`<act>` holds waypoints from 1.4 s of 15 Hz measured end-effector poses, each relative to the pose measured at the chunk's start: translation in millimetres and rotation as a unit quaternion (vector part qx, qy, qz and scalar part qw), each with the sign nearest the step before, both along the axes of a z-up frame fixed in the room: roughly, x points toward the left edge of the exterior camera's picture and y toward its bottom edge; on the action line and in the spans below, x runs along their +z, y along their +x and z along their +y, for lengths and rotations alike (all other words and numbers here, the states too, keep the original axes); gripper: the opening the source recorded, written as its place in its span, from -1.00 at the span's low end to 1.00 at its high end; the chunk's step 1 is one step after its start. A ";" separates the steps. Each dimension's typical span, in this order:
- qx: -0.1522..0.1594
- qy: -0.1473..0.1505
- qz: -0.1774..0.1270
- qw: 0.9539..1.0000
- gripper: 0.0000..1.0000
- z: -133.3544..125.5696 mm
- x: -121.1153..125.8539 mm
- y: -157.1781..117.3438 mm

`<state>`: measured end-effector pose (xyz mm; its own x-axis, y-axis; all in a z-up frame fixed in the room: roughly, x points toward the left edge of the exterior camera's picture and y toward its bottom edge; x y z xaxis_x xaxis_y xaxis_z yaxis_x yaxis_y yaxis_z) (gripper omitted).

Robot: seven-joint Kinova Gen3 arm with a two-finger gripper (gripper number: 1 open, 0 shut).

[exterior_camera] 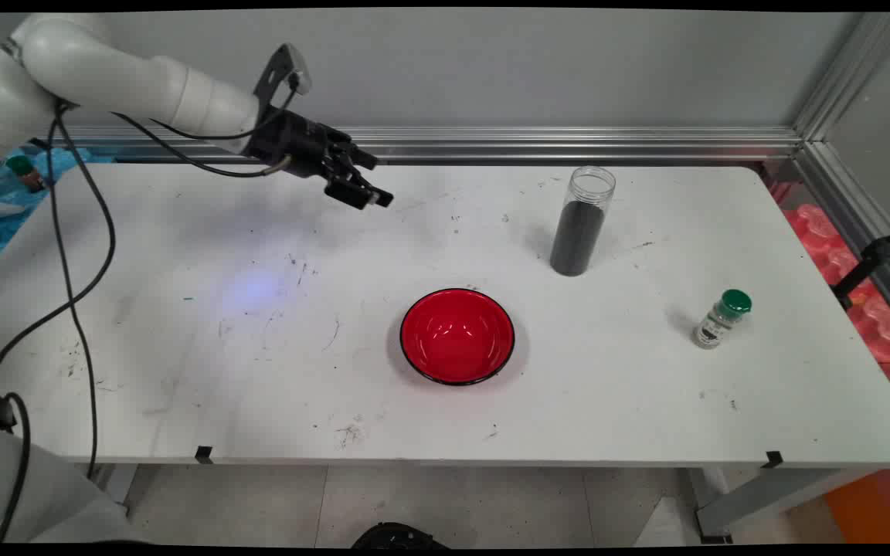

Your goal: Pick up the black seasoning powder from the table

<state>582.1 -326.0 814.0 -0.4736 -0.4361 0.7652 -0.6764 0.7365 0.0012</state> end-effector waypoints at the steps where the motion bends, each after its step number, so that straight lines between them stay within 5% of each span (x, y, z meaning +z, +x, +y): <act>1: -0.005 -0.002 0.000 1.000 1.00 -2.3 -1.4 -3.7; 21: -0.069 -0.028 0.019 0.997 1.00 -50.2 -27.8 -75.8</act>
